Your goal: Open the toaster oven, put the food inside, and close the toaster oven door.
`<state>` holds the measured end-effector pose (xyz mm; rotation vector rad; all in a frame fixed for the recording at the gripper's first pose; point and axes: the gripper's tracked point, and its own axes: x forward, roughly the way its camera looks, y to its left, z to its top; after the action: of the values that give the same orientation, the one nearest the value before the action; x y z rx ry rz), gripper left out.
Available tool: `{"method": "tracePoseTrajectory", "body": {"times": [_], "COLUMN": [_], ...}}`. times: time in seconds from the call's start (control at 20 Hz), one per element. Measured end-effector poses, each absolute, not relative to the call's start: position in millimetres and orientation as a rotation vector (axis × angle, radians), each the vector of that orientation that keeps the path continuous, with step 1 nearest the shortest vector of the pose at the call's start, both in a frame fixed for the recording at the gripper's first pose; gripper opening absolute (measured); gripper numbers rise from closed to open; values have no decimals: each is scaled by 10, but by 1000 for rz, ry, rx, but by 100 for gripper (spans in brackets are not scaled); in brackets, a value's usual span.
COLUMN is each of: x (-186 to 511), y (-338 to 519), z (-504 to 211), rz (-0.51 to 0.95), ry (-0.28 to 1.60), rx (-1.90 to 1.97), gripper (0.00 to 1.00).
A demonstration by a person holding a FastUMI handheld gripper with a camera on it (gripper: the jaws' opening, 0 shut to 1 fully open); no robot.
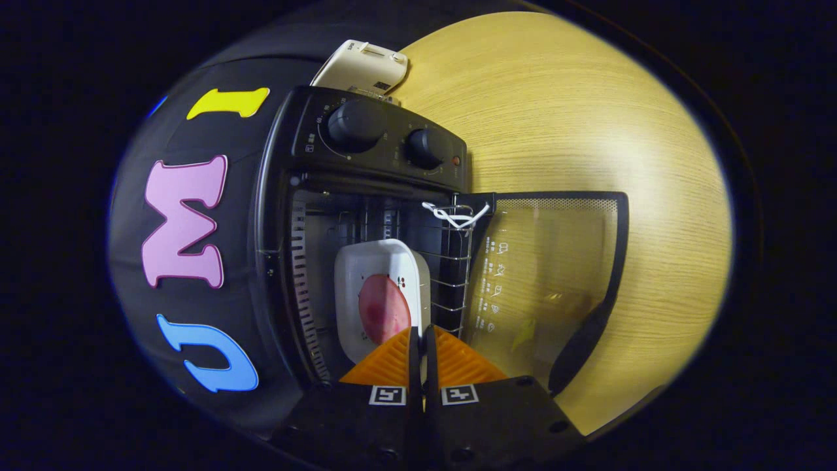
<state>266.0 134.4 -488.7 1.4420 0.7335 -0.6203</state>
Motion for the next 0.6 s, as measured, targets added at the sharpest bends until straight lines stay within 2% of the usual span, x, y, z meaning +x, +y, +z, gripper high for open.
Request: {"method": "tracePoseTrajectory", "body": {"times": [0.3, 0.4, 0.5, 0.55, 0.6], "x": [2773, 2796, 2815, 2794, 2761], "y": [1380, 1427, 1517, 1549, 1551], "z": [-4997, -4963, -4908, -4892, -4848], "rz": [-655, -622, -574, -564, -554], "ry": [720, 707, 712, 723, 726], "rx": [1430, 1444, 1483, 1484, 1478], "gripper": [5, 7, 14, 33, 44]}}
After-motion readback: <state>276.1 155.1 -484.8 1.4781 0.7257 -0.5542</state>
